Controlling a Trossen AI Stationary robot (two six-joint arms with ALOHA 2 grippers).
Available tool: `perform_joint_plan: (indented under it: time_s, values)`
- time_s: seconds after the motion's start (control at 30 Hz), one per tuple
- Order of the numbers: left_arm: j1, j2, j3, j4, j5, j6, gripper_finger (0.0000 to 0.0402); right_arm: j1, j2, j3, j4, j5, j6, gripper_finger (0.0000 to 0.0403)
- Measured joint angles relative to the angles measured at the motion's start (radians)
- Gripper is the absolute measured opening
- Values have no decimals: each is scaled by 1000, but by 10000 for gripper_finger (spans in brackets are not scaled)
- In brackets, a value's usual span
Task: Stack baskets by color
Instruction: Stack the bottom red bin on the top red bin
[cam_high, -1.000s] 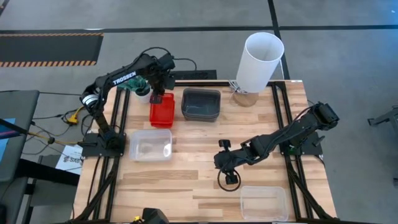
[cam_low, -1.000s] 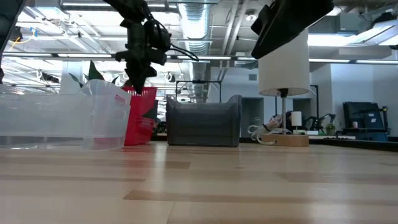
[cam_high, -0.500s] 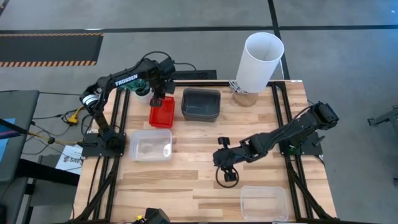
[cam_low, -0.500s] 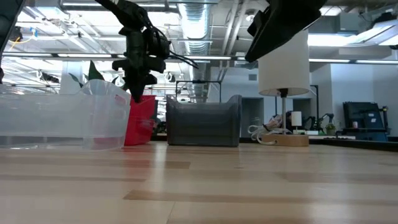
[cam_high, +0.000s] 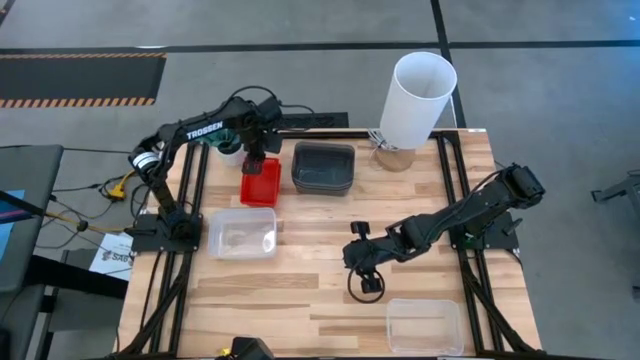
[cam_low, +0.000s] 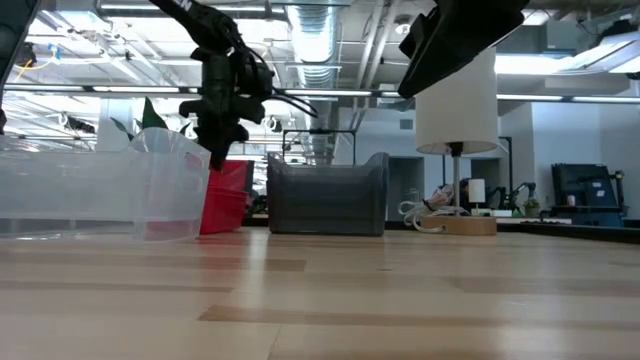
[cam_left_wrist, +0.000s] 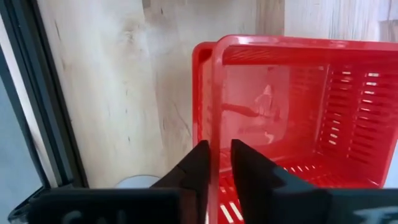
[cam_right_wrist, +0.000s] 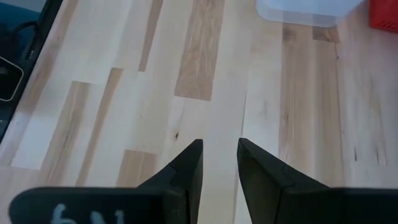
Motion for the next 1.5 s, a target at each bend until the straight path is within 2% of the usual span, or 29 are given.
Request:
perform_joint_plan:
  time_s: [0.23,0.37,0.57,0.7,0.8,0.97,1.1,1.27,1.5]
  values:
    - [-9,0,0,-4,-1,-2,116,0,0,0,-1,0,8,120]
    - [-9,0,0,-7,-2,-11,134,0,0,0,-13,0,9,120]
    - [-9,0,1,-10,-43,-41,130,1,-1,0,-48,-6,46,120]
    - [-9,0,29,-33,-35,-80,122,8,-15,0,-114,-6,87,120]
    - [-9,0,67,-80,-3,-103,119,15,-30,0,-130,-6,123,120]
    - [-10,-19,115,-134,110,-138,118,27,-74,0,-198,-8,231,120]
    - [-7,-35,58,-50,131,-130,95,64,-112,0,-226,-3,296,120]
    - [-6,-31,-14,-34,164,-40,12,136,-127,0,-226,43,330,120]
    - [18,-14,-34,46,120,-67,0,189,-127,0,-226,92,346,120]
